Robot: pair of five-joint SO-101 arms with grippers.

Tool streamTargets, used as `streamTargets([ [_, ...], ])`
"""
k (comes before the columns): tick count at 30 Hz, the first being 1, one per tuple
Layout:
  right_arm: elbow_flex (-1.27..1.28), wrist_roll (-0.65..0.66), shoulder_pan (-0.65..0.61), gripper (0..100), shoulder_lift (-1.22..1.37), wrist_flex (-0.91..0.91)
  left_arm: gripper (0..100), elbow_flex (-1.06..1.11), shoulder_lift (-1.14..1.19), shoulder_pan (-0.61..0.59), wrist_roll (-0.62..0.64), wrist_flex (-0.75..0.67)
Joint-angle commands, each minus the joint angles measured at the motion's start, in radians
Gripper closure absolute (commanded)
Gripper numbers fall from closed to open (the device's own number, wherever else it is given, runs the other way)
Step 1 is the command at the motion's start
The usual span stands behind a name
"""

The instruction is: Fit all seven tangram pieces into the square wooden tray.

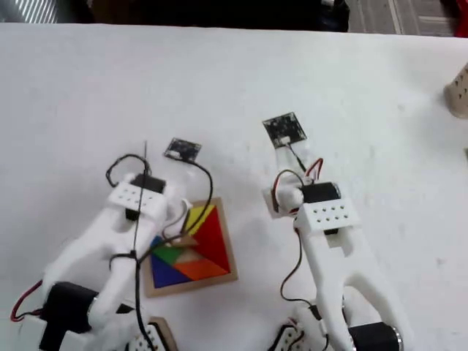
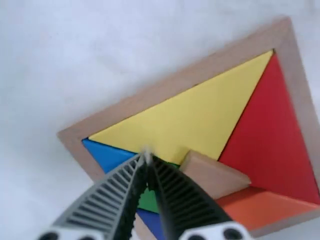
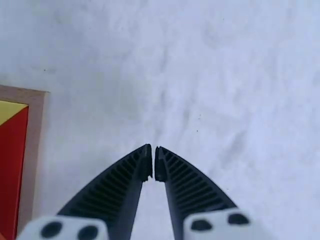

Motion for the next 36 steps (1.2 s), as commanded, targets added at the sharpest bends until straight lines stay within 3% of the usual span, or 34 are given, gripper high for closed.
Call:
streamTargets([
  [1,-0.005,0.014,0.005,98.1,-0.035,-0.019,98,0.020,-0.033,0.099,0.006,-0.017],
  [10,-0.005,0.014,0.005,98.1,-0.035,-0.019,98,0.133,-0.274,0.157,0.006,-0.018],
  [21,-0.005,0.014,0.005,98.1,-0.035,-0.019,98,0.160,-0.404,0.239,0.014,-0.052],
  [28,-0.003,0.014,0.005,98.1,-0.035,-0.019,98,0.173,-0.337,0.246,0.114,-0.236],
  [36,-0.003,0.014,0.005,98.1,-0.035,-0.019,98,0.178,-0.251,0.291,0.112,-0.250],
])
